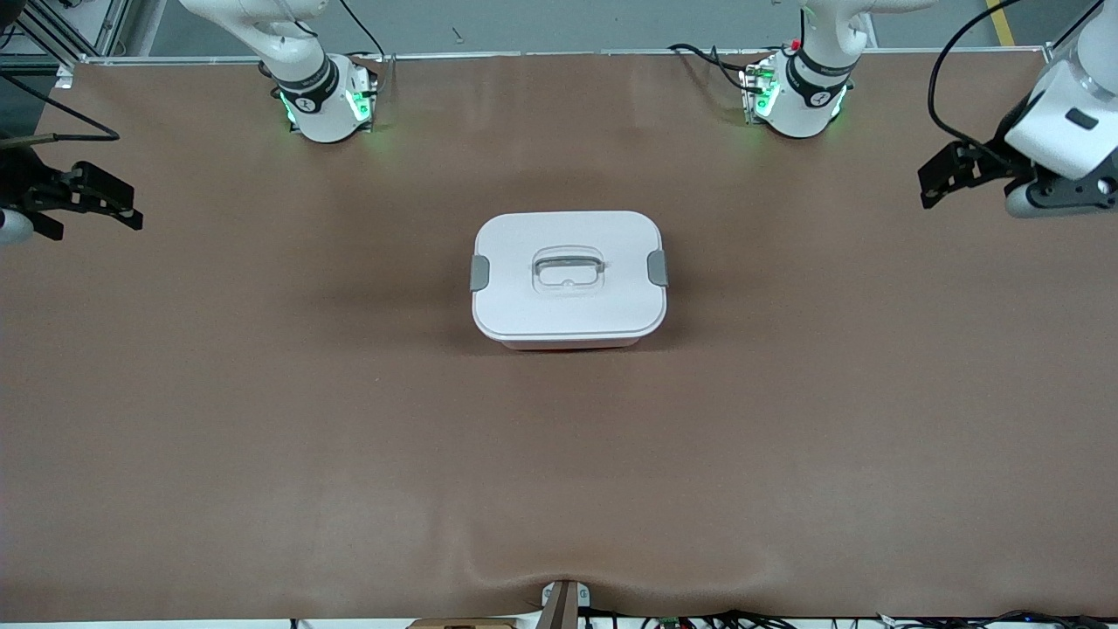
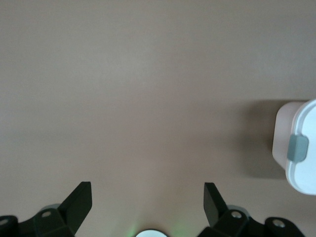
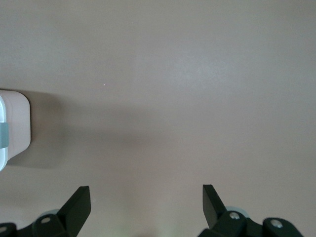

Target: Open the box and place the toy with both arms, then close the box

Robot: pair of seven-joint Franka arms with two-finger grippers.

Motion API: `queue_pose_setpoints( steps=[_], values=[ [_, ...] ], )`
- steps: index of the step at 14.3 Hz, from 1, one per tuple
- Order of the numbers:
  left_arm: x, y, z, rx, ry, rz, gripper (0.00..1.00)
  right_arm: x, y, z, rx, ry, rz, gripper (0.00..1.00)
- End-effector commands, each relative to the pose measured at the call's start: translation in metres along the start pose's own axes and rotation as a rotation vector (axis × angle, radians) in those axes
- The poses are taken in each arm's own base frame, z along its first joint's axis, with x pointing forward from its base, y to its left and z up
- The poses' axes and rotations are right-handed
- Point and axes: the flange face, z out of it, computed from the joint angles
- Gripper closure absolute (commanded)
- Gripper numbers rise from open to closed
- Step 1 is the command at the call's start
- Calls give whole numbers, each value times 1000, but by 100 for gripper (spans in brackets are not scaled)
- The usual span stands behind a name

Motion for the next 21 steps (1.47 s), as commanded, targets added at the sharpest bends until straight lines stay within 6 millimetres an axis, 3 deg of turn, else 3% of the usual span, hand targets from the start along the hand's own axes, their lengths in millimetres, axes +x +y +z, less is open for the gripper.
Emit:
queue_pose_setpoints(
  steps=[1,11,21],
  values=[
    [-32,-2,2,-20,5,21,0,-7,-3,-5,-9,0,-17,0],
    [-22,2,-10,-84,19,35,0,-6,-3,-2,-6,-6,-17,0],
    [9,2,-12,-73,30,27,0,-6,-7,-3,-5,-5,-25,0]
  ],
)
